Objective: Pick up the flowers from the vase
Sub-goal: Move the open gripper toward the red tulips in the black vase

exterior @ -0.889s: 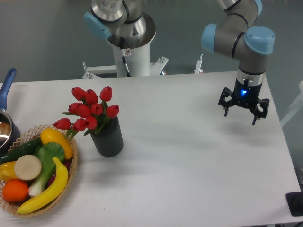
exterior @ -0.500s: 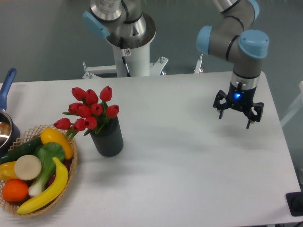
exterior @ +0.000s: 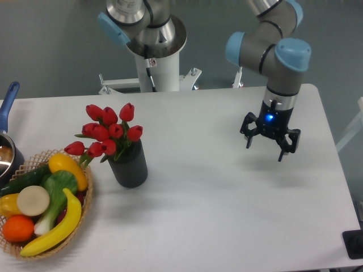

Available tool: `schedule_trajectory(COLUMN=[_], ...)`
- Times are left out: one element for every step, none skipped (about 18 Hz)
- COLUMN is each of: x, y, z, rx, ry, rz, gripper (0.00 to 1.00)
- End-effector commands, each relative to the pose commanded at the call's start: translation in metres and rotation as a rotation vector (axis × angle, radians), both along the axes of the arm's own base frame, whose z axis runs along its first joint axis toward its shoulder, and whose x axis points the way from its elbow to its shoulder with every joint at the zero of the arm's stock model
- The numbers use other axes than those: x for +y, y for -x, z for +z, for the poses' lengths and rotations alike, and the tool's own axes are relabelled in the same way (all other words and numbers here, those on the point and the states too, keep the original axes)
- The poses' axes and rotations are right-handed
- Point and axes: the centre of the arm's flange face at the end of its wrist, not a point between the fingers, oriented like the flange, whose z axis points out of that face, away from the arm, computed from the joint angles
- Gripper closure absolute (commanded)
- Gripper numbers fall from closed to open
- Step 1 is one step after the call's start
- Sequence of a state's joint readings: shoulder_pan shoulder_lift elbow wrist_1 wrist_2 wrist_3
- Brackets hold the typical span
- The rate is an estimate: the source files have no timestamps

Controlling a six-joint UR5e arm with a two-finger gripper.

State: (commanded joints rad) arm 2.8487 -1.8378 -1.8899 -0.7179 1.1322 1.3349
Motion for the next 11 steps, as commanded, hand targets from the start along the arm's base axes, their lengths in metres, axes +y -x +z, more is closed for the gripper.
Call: schedule_trajectory(x=[0.006, 0.017, 0.028, 0.036, 0.042, 0.047, 0.046, 0.042, 0.04, 0.04, 0.041], y=[-0.007, -0.019, -0.03, -0.039, -0.049, -0.064, -0.081, -0.101, -0.118, -0.133, -0.145], z=[0.004, 0.009, 0.014, 0.015, 0.013, 0.018, 0.022, 0.021, 0.021, 0.024, 0.028], rx=[-0.01, -0.014, -0.012, -0.013, -0.028, -0.05, -0.077, -0.113, -0.154, -0.19, -0.215], ry=[-0.017, -0.031, -0.038, -0.041, -0.062, -0.108, -0.164, -0.224, -0.298, -0.371, -0.427], rz=[0.005, -0.007, -0.026, -0.047, -0.067, -0.087, -0.106, -0.127, -0.148, -0.169, -0.187], gripper=[0.0, 0.0, 0.0, 0.0, 0.0, 0.0, 0.0, 0.0, 0.0, 0.0, 0.0])
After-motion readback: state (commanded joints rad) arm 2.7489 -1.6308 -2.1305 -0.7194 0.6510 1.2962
